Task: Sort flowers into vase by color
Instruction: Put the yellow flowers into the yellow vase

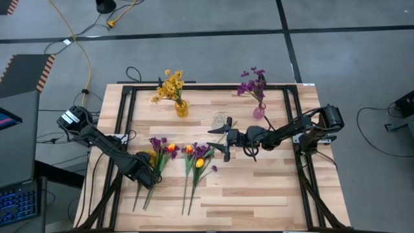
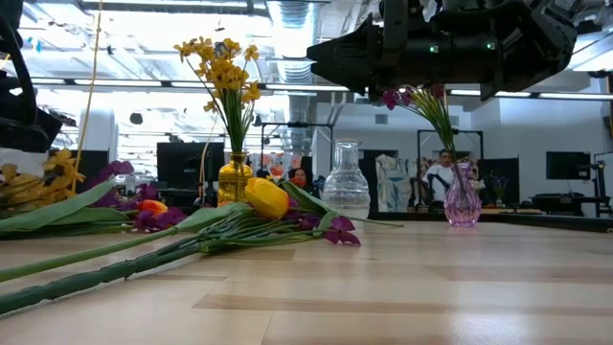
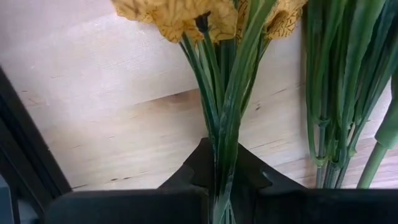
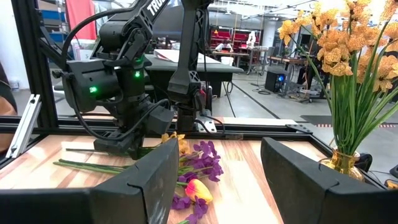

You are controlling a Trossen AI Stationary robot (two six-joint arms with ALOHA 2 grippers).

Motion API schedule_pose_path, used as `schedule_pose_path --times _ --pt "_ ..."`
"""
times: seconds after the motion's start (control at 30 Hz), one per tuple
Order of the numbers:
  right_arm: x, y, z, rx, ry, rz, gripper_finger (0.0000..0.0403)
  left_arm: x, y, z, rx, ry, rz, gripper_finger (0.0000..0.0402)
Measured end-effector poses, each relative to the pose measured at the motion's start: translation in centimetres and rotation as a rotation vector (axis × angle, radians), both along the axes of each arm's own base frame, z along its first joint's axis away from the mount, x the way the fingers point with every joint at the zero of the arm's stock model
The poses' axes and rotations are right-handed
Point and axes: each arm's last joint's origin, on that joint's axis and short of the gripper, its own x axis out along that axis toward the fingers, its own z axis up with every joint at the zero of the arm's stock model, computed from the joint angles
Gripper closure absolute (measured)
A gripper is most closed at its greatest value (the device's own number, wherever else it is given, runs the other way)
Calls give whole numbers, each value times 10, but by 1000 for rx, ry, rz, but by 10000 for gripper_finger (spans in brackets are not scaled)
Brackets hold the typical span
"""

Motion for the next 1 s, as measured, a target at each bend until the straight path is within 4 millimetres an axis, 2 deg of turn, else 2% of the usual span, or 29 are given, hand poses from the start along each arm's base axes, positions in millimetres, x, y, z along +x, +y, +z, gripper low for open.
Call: schedule_pose_path --times 0.13,0.53,1.0 --pt "0 0 0 0 0 0 148 3 -2 5 4 2 -13 392" --pt "0 0 0 0 0 0 148 19 -12 50 70 -29 -110 400" --pt "0 0 0 0 0 0 148 40 -18 104 237 -228 -250 401"
